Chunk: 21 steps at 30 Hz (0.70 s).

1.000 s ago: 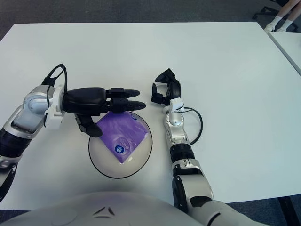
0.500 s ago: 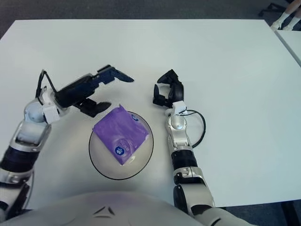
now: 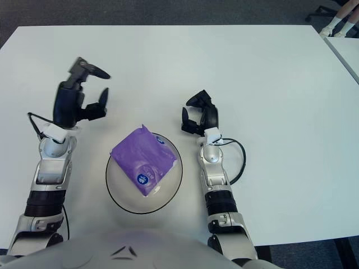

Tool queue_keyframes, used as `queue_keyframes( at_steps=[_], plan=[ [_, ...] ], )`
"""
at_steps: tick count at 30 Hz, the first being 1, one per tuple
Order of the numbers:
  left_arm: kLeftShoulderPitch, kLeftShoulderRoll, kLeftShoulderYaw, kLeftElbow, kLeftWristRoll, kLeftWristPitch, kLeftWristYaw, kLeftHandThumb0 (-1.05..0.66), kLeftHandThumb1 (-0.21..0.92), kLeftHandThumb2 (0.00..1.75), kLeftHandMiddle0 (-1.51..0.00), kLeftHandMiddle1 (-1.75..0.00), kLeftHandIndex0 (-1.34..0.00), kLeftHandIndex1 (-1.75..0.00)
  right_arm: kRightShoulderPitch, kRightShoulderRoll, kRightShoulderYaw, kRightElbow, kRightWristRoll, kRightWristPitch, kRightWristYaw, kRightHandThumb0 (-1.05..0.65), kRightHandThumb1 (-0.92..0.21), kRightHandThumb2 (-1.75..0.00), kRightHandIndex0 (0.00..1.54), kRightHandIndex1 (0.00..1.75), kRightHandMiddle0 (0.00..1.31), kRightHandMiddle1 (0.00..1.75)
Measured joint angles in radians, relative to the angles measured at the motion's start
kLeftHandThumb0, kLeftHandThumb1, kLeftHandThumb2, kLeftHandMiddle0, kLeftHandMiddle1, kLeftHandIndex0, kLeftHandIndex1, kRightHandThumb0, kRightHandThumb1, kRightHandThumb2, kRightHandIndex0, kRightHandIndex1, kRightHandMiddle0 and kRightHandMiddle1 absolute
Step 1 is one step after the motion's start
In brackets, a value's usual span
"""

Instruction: Put the tissue paper into the plate.

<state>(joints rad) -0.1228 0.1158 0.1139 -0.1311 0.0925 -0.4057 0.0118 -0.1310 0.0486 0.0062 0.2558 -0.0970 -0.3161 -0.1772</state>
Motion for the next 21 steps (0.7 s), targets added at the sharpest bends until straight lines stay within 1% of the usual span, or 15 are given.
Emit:
queue_keyframes(
  at_steps=[3,5,11,15,21],
  plan=[
    [0.014,-0.036,0.018,-0.001,-0.048,0.064,0.024,-0.45,0.4,1.22,-1.04,-1.75,-0.54,-1.75,0.006,0.002,0.001,-0.01,-0.001,0.005,0.0,-0.41,-0.54,-1.04,0.68,1.58,0.44,1.75],
    [0.024,-0.052,0.025,-0.002,-0.053,0.114,0.043,-0.46,0.38,1.24,-1.06,-1.75,-0.56,-1.75,0.009,0.004,0.001,-0.017,-0.001,0.008,-0.001,-0.41,-0.55,-1.04,0.68,1.58,0.43,1.75],
    [0.038,-0.074,0.03,-0.002,-0.05,0.203,0.072,-0.47,0.36,1.27,-1.07,-1.75,-0.58,-1.75,0.015,0.006,0.002,-0.029,-0.001,0.014,-0.001,-0.41,-0.55,-1.03,0.68,1.58,0.43,1.75],
    [0.04,-0.077,0.041,0.014,-0.054,0.232,0.078,-0.47,0.34,1.29,-1.05,-1.75,-0.59,-1.75,0.019,0.009,0.001,-0.033,-0.001,0.015,-0.001,-0.41,-0.55,-1.03,0.68,1.58,0.43,1.75],
    [0.054,-0.077,0.059,0.078,-0.048,0.233,0.099,-0.47,0.33,1.3,-1.02,-1.75,-0.6,-1.75,0.023,0.01,0.001,-0.035,-0.002,0.016,-0.002,-0.41,-0.54,-1.04,0.68,1.58,0.44,1.75]
  ],
)
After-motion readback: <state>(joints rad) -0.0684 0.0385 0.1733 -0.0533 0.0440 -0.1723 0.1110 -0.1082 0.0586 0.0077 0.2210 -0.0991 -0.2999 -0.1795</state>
